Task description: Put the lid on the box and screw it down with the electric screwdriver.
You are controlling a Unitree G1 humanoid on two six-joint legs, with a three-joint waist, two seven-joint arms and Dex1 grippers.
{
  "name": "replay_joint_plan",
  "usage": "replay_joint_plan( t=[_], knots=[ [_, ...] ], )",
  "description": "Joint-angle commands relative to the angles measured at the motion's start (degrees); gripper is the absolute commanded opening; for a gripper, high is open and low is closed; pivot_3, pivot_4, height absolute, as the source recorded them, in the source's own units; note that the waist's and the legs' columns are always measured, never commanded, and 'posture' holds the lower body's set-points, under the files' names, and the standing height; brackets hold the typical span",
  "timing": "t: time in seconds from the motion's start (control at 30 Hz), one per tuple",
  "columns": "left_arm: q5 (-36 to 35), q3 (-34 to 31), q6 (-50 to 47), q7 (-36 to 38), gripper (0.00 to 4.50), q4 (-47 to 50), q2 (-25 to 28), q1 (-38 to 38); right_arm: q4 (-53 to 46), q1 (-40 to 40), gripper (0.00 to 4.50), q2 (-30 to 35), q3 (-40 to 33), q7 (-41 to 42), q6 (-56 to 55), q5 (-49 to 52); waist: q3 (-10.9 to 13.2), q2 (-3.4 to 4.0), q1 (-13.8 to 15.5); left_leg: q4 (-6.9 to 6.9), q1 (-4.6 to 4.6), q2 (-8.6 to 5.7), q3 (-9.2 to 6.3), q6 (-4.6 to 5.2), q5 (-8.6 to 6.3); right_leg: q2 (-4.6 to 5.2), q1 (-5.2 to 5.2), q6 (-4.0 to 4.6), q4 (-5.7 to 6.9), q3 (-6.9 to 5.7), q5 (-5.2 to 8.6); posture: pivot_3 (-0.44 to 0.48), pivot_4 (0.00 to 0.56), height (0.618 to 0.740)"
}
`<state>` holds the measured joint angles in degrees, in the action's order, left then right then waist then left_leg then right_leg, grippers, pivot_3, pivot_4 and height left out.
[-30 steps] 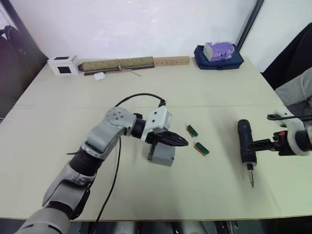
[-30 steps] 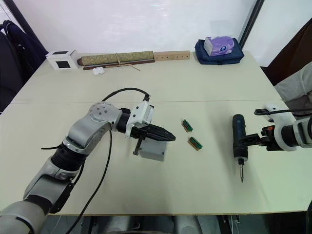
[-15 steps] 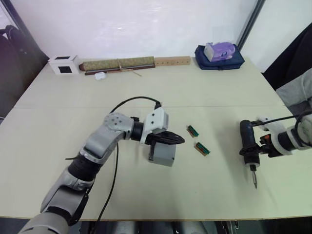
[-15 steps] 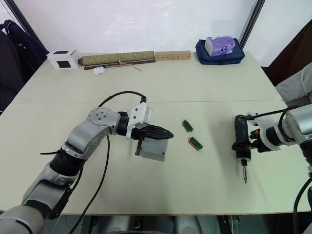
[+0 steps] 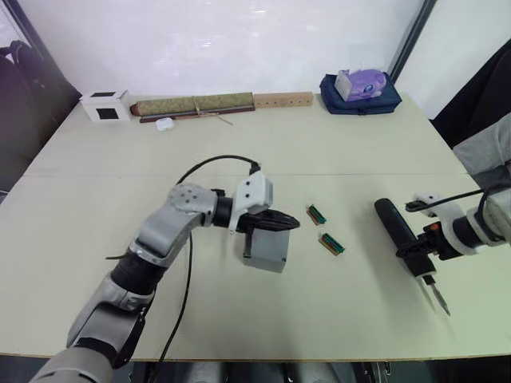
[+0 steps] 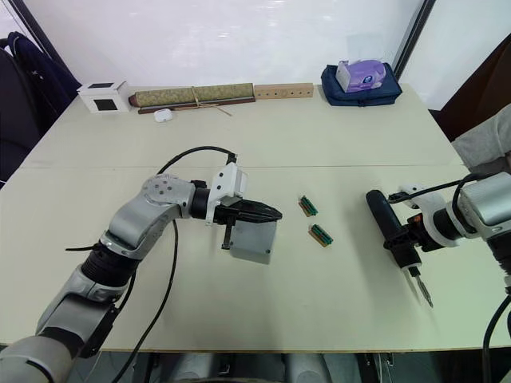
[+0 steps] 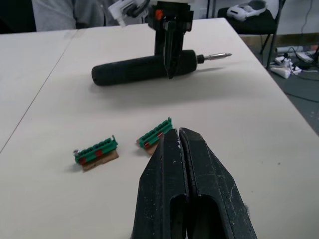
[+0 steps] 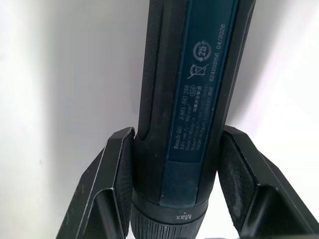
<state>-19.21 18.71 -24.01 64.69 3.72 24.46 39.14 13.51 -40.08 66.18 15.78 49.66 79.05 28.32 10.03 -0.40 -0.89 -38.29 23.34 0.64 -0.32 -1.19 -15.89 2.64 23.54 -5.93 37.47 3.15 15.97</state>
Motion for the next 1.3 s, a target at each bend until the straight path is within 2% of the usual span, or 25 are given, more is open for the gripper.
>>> replay_joint_plan(
  t=[0.03, 0.07, 0.13, 0.23, 0.33, 0.43, 0.53, 0.67, 0.9, 0.97, 1.3],
  knots=[
    [-1.3, -4.0, 0.4, 0.1, 0.00, -2.5, 0.3, 2.4, 2.3, -7.3, 1.82, -6.8, -20.8, -6.8, -10.4, 3.0, 0.1, 0.11, -0.4, 0.02, 0.00, 0.01, 0.06, 0.00, 0.00, 0.01, 0.07, -0.01, 0.03, 0.09, -0.01, 0.000, 0.150, 0.740],
    [-1.8, -4.9, -0.2, 0.2, 0.00, -3.5, 0.9, 2.8, 0.8, -8.8, 1.82, -11.5, -30.3, -11.0, -12.8, 6.6, 0.1, 0.10, -0.7, 0.02, 0.01, 0.00, 0.10, 0.00, 0.00, 0.00, 0.15, -0.01, 0.09, 0.14, -0.01, 0.000, 0.150, 0.740],
    [-2.3, -6.3, -1.1, 0.7, 0.00, -4.7, 1.9, 3.1, -5.4, -8.7, 1.82, -19.1, -42.0, -17.9, -17.7, 9.7, 0.1, 0.14, -1.2, 0.05, 0.06, 0.05, 0.06, -0.03, 0.02, -0.08, 0.26, -0.01, 0.17, 0.14, -0.01, 0.000, 0.150, 0.740],
    [-2.4, -7.2, -2.1, 1.8, 0.00, -5.1, 3.9, 2.7, -18.9, -4.5, 1.82, -28.4, -48.5, -27.4, -16.2, 12.4, 0.0, 0.10, -0.1, 0.17, 0.20, 0.12, -0.13, -0.09, 0.05, -0.15, 0.47, 0.16, 0.44, 0.04, 0.11, 0.000, 0.150, 0.740],
    [-2.4, -7.3, -3.6, 2.6, 0.00, -4.7, 5.8, 2.1, -30.8, -0.3, 1.82, -37.4, -51.4, -29.1, -17.0, 21.6, 0.0, 0.03, 0.4, 0.20, 0.25, 0.20, -0.20, -0.09, 0.05, -0.07, 0.48, 0.21, 0.52, -0.06, 0.15, 0.000, 0.150, 0.740],
    [-3.0, -7.0, -6.0, 3.2, 0.00, -3.0, 7.0, 1.3, -41.2, 4.6, 1.82, -44.5, -48.7, -32.1, -20.7, 24.1, 0.0, 0.10, 0.1, 0.08, 0.26, 0.07, -0.05, -0.12, 0.07, 0.12, 0.49, 0.17, 0.53, 0.07, 0.13, 0.000, 0.150, 0.740],
    [-3.7, -6.2, -8.7, 3.8, 0.00, 0.1, 8.2, -0.2, -49.2, 10.7, 1.82, -49.4, -42.2, -33.8, -24.8, 21.9, 0.1, 0.12, -0.1, 0.05, 0.25, 0.06, -0.03, -0.12, 0.07, 0.11, 0.53, 0.13, 0.59, 0.11, 0.10, 0.000, 0.150, 0.740],
    [-2.7, -4.4, -9.1, 4.1, 0.00, 0.4, 7.9, -1.0, -53.0, 16.7, 1.82, -53.4, -36.5, -34.6, -28.9, 21.9, 0.0, 0.11, -0.1, 0.07, 0.24, 0.04, -0.07, -0.13, 0.08, -0.02, 0.53, 0.14, 0.57, 0.08, 0.11, 0.000, 0.150, 0.740],
    [0.3, -1.0, -7.2, 5.2, 0.00, -0.2, 9.0, -1.7, -54.7, 21.4, 1.82, -54.0, -29.1, -34.9, -33.8, 19.7, 0.0, 0.11, -0.2, 0.06, 0.19, 0.02, -0.06, -0.18, 0.10, -0.04, 0.53, 0.15, 0.61, 0.08, 0.11, 0.000, 0.150, 0.740],
    [1.8, 0.3, -6.2, 4.0, 0.00, -1.4, 8.2, -2.5, -53.7, 22.5, 1.82, -52.8, -25.3, -33.8, -36.6, 15.0, 0.0, 0.11, -0.3, 0.07, 0.19, 0.02, -0.05, -0.18, 0.10, -0.05, 0.53, 0.15, 0.61, 0.09, 0.11, 0.000, 0.150, 0.740],
    [6.0, 3.3, -4.3, 2.7, 0.00, 0.7, 8.3, -5.3, -50.9, 25.6, 1.82, -51.1, -20.3, -32.1, -43.6, 7.7, 0.0, 0.08, -0.1, 0.06, 0.08, 0.01, -0.06, -0.18, 0.10, -0.04, 0.41, 0.15, 0.60, 0.08, 0.11, 0.000, 0.150, 0.740]
  ],
)
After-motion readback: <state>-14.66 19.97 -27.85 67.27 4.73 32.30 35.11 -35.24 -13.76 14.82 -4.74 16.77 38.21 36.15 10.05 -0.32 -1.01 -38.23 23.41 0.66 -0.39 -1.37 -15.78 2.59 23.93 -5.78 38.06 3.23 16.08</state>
